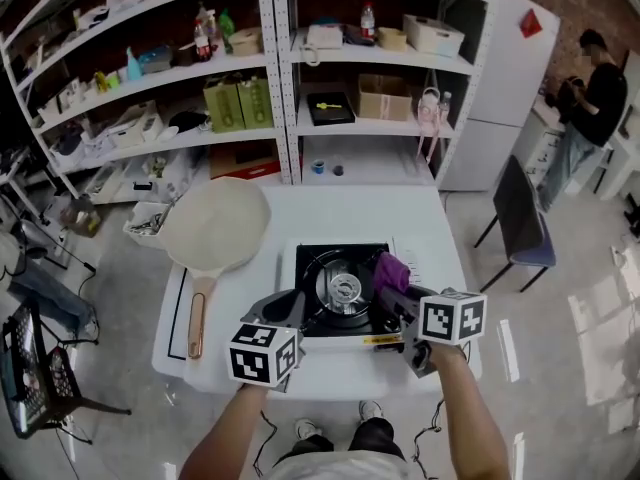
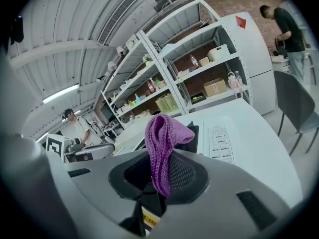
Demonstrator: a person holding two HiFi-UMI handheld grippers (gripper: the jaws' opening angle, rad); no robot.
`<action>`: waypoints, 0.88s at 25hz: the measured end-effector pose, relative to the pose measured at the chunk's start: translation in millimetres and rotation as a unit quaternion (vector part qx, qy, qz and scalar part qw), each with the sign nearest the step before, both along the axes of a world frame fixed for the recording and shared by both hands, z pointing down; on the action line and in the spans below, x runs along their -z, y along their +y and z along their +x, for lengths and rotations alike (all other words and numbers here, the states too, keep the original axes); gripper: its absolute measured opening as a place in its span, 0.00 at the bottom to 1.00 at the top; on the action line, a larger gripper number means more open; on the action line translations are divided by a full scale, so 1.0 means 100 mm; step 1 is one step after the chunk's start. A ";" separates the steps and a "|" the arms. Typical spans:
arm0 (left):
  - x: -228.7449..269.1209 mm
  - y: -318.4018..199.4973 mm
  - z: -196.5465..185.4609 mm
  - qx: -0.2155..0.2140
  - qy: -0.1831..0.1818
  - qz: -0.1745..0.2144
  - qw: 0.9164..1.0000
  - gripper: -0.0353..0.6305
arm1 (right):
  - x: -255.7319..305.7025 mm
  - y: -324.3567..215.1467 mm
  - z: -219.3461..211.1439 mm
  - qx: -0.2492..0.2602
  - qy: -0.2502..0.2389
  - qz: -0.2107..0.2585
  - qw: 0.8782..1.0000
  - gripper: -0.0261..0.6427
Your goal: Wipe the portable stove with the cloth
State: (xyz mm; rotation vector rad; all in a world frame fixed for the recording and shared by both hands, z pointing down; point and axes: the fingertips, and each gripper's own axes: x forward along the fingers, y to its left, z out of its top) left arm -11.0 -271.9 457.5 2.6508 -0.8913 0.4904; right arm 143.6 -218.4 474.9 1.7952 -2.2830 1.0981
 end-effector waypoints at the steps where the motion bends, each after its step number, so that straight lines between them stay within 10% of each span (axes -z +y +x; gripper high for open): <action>1: 0.00 0.00 0.01 -0.005 0.002 -0.001 1.000 0.06 | 0.01 0.03 -0.01 -0.003 0.003 -0.002 1.000 0.14; 22: 0.01 -0.19 0.10 0.024 -0.003 -0.002 1.000 0.06 | 0.71 -0.71 0.12 0.101 0.067 0.031 0.992 0.14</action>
